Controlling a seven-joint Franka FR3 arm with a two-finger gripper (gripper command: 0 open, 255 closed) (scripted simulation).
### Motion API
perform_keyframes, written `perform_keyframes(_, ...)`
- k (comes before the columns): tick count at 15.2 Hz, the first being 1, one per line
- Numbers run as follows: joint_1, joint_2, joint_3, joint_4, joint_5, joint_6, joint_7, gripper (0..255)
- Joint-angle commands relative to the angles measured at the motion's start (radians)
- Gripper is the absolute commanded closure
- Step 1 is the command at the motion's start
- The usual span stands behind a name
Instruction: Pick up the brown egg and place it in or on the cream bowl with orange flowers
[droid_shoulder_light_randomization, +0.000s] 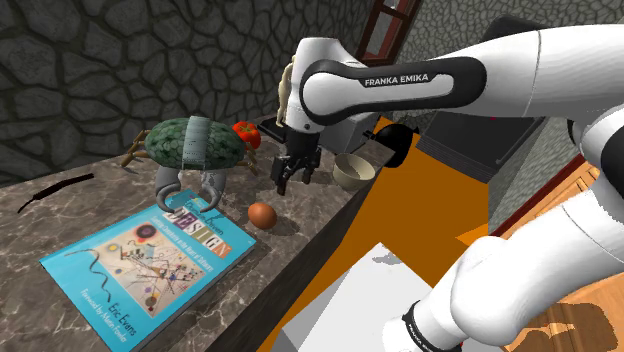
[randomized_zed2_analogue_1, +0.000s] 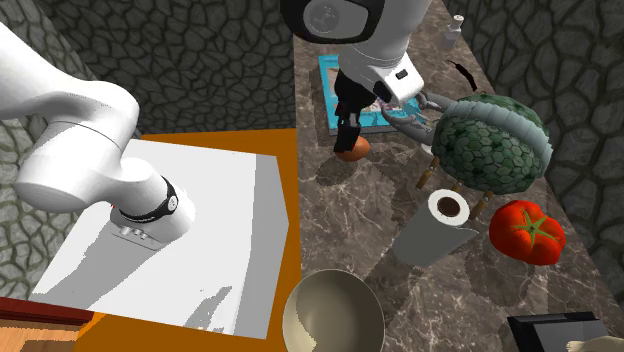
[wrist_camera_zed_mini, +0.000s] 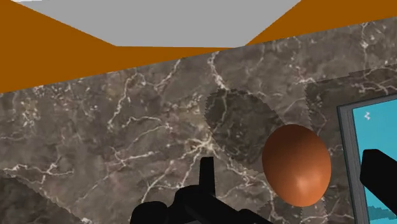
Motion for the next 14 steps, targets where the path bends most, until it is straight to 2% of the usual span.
perform_keyframes(1,0.008,0.090,0.013,0.051,-0.006,0.023,0.005,0)
perform_keyframes(7,0.036,0.310,0.038,0.176,-0.031,0.067,0.020,0)
perform_keyframes(14,0.041,0.335,0.040,0.109,-0.032,0.160,0.021,0)
